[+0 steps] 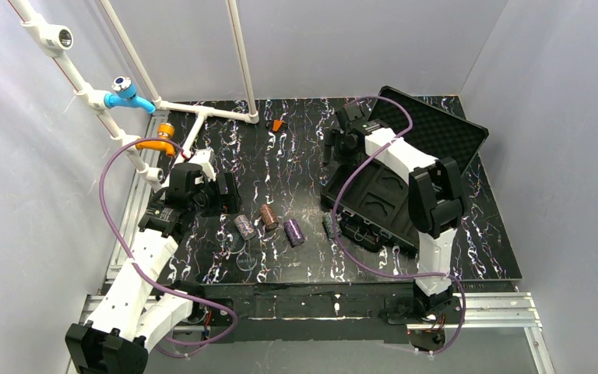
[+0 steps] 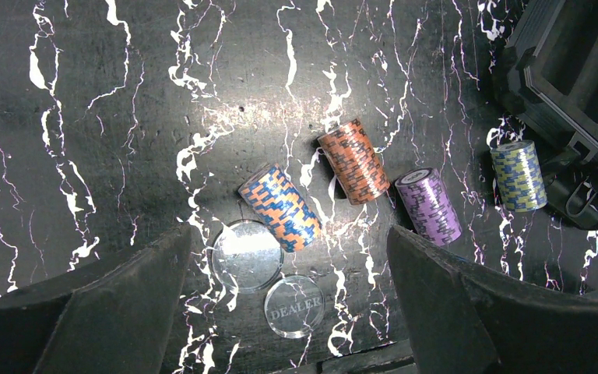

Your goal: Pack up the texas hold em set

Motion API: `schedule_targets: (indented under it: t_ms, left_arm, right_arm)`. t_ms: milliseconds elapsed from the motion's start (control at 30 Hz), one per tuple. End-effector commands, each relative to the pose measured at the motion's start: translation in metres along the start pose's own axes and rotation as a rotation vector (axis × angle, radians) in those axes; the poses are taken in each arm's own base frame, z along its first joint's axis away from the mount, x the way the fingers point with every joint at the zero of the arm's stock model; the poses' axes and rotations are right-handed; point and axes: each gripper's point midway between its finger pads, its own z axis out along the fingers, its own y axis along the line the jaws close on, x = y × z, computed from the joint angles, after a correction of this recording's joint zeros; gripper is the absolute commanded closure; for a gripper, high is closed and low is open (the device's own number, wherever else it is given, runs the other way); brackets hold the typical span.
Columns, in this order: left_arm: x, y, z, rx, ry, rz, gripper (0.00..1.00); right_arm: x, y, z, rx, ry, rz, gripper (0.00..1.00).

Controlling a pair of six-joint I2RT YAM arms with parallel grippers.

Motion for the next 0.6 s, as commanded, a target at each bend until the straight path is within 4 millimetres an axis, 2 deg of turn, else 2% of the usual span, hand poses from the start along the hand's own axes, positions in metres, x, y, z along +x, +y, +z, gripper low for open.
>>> schedule_targets:
  t_ms: [0, 133, 267, 433, 567]
  left_arm:
    - [0.004, 0.0, -0.002, 0.003, 0.004, 0.016, 0.05]
    - [0.003, 0.001, -0.003, 0.002, -0.004, 0.018, 0.05]
    - [0.001, 0.001, -0.004, 0.002, -0.011, 0.018, 0.05]
    - [0.002, 0.001, -0.005, 0.002, -0.012, 0.017, 0.05]
    - [0.0, 0.0, -0.006, 0.004, -0.02, 0.018, 0.05]
  right_arm:
    - [-0.038, 0.022, -0.058, -0.084, -0.125, -0.103, 0.13]
    - [-0.031, 0.031, -0.08, -0.121, -0.128, -0.172, 0.11]
    - [-0.012, 0.041, -0.099, -0.157, -0.119, -0.245, 0.11]
    - [0.027, 0.055, -0.112, -0.211, -0.042, -0.312, 0.13]
    - [0.063, 0.062, -0.114, -0.222, 0.027, -0.407, 0.15]
